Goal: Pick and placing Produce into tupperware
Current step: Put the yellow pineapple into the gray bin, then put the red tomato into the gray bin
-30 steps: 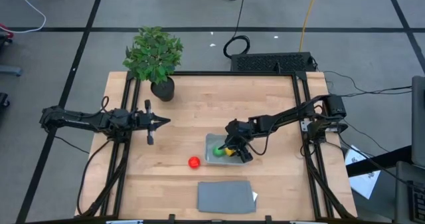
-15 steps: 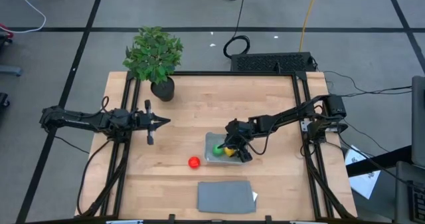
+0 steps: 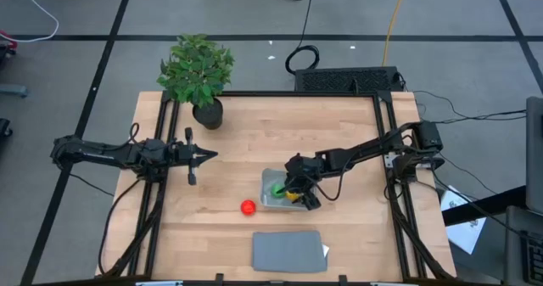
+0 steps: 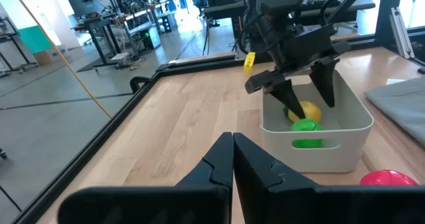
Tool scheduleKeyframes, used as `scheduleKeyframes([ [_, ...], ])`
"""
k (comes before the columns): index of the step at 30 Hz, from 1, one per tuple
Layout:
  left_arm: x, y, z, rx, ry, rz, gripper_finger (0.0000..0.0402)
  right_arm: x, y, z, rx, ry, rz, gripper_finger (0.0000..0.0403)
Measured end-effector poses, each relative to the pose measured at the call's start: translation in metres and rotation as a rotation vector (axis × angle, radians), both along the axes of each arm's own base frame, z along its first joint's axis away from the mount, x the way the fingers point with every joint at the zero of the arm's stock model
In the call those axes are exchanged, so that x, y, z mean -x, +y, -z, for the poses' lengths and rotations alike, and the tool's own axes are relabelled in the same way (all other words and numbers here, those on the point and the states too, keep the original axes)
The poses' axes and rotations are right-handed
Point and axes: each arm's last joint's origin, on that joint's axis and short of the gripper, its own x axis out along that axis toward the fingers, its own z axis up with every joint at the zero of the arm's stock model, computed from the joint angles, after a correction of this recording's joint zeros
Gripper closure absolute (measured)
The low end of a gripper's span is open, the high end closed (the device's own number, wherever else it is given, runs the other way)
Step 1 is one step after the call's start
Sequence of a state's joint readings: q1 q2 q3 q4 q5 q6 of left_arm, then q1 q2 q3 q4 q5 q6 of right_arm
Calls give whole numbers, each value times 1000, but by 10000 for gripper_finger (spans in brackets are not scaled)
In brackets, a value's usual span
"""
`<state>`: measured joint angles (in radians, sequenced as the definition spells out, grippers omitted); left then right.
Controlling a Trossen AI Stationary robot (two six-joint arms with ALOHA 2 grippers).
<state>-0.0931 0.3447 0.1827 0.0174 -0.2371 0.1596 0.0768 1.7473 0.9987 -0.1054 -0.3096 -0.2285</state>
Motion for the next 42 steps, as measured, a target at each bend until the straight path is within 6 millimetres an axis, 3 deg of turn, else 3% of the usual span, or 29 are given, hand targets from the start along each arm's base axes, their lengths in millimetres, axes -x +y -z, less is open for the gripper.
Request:
scheduleKeyframes([
  [7,0,0,0,0,1,0,387,-1,-2,-13,138,42,20,142],
  [14,0,0,1,0,15,0,387,0,-5,-37,141,-27,31,155],
  [20,0,0,2,2,16,-1,387,4,-11,-52,156,-76,80,215],
  [31,0,0,2,2,15,0,387,4,-11,-55,172,-89,77,392],
  [37,0,0,2,-5,17,0,387,8,-12,-68,164,-138,84,398],
  [42,0,0,2,-25,20,3,387,18,-17,-98,128,-245,136,402],
])
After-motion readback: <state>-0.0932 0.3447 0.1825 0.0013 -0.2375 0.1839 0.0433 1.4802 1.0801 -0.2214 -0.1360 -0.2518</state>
